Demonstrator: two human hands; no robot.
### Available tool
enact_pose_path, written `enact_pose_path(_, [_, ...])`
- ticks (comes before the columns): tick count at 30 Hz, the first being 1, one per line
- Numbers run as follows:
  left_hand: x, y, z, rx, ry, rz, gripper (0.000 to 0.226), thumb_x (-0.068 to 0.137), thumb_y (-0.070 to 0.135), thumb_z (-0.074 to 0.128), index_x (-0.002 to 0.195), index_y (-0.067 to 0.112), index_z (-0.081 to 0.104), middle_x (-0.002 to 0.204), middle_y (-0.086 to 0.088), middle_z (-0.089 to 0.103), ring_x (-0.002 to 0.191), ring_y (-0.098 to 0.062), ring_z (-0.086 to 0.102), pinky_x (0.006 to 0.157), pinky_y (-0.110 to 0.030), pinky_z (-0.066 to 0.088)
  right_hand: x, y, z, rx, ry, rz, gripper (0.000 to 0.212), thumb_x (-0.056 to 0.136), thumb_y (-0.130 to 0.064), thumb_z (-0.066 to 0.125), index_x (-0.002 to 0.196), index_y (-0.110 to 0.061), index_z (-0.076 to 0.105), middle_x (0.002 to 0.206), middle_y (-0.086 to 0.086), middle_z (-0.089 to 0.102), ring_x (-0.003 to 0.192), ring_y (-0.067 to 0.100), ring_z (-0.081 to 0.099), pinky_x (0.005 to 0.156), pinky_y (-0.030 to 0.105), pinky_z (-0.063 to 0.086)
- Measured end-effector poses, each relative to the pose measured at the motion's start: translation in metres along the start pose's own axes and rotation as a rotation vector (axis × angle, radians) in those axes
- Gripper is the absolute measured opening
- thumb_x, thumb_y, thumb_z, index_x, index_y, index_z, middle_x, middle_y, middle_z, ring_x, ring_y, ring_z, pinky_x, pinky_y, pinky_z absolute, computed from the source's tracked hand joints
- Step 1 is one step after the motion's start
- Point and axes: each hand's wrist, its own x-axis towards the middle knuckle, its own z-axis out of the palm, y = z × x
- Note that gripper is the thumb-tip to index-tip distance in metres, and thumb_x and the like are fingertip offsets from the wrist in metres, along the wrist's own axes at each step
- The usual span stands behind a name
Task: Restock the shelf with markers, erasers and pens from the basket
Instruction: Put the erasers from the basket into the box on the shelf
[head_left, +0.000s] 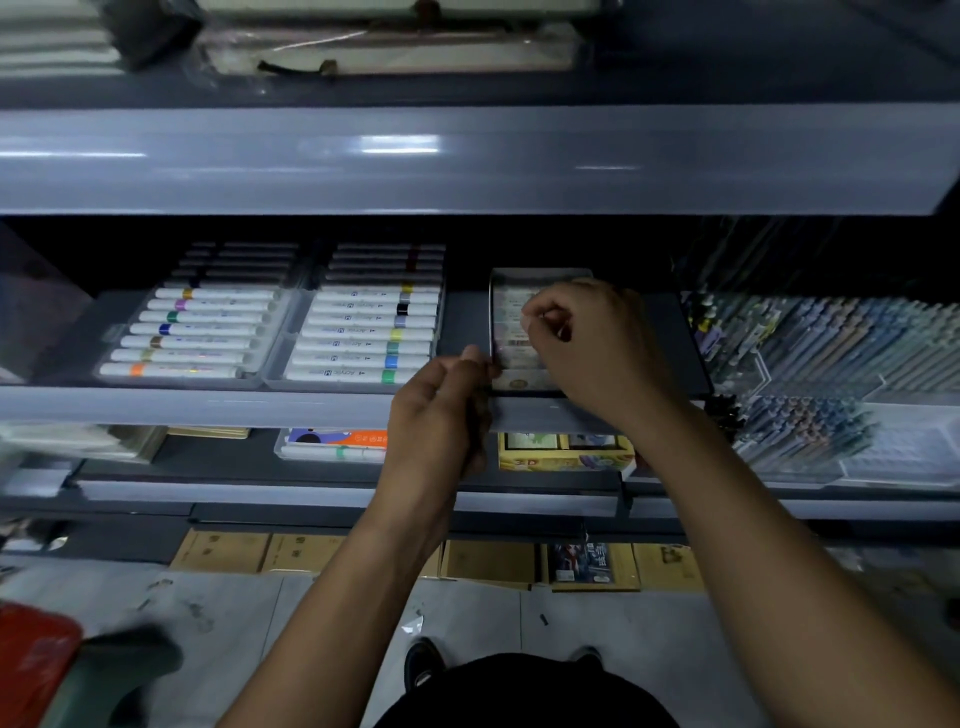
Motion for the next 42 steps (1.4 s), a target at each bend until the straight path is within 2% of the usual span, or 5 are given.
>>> enact_pose_path(7, [-0.017,0.019,-0.001,-0.515,-0.162,-0.076,0.030,0.094,0.038,0.052,0.099,0.010,0.063,0.090,-0.014,0.055,0.089,-0.032,0.056,0.068,-0.036,0.041,-0.046,-0.034,-0.006,0.267,-0.079,-0.104,0.018,0.093,-0.038,0.066,0.095,-0.020,0.069,0.084,-0.013,0.061,0.078,0.006,0.061,0.067,0.020,0.048])
enact_pose_path(20, [-0.016,0.017,0.002,-0.612,-0.260,-0.084,0.031,0.097,0.043,0.052,0.105,0.013,0.056,0.109,-0.024,0.053,0.113,-0.044,0.057,0.100,-0.054,0.041,-0.063,-0.040,-0.010,0.154,-0.147,-0.063,0.019,0.087,-0.036,0.076,0.097,-0.025,0.065,0.085,-0.017,0.058,0.073,0.001,0.055,0.064,0.013,0.041])
enact_pose_path(28, [0.003,-0.007,-0.009,0.085,-0.052,0.175,0.009,0.095,0.013,0.056,0.100,0.012,0.063,0.064,0.002,0.048,0.054,-0.013,0.039,0.049,-0.024,0.029,-0.051,-0.018,-0.027,0.191,-0.104,-0.006,0.013,0.089,-0.028,0.077,0.099,-0.026,0.068,0.088,-0.015,0.060,0.076,0.003,0.058,0.063,0.008,0.039])
enact_pose_path(35, [0.010,-0.013,-0.010,0.538,0.027,0.423,0.021,0.100,0.013,0.065,0.105,0.031,0.075,0.092,0.012,0.074,0.065,-0.031,0.058,0.057,-0.044,0.045,-0.023,0.011,-0.041,-0.086,-0.097,-0.005,0.020,0.089,-0.026,0.078,0.108,-0.023,0.075,0.098,-0.009,0.057,0.073,-0.004,0.052,0.070,0.010,0.038])
enact_pose_path(42, [0.015,-0.013,-0.014,0.599,0.024,0.436,0.021,0.099,0.017,0.064,0.105,0.032,0.076,0.098,0.014,0.075,0.069,-0.015,0.061,0.059,-0.029,0.048,-0.002,0.020,-0.044,-0.242,-0.180,0.044,0.029,0.091,-0.026,0.076,0.119,-0.020,0.075,0.120,0.004,0.065,0.109,0.024,0.062,0.094,0.039,0.054])
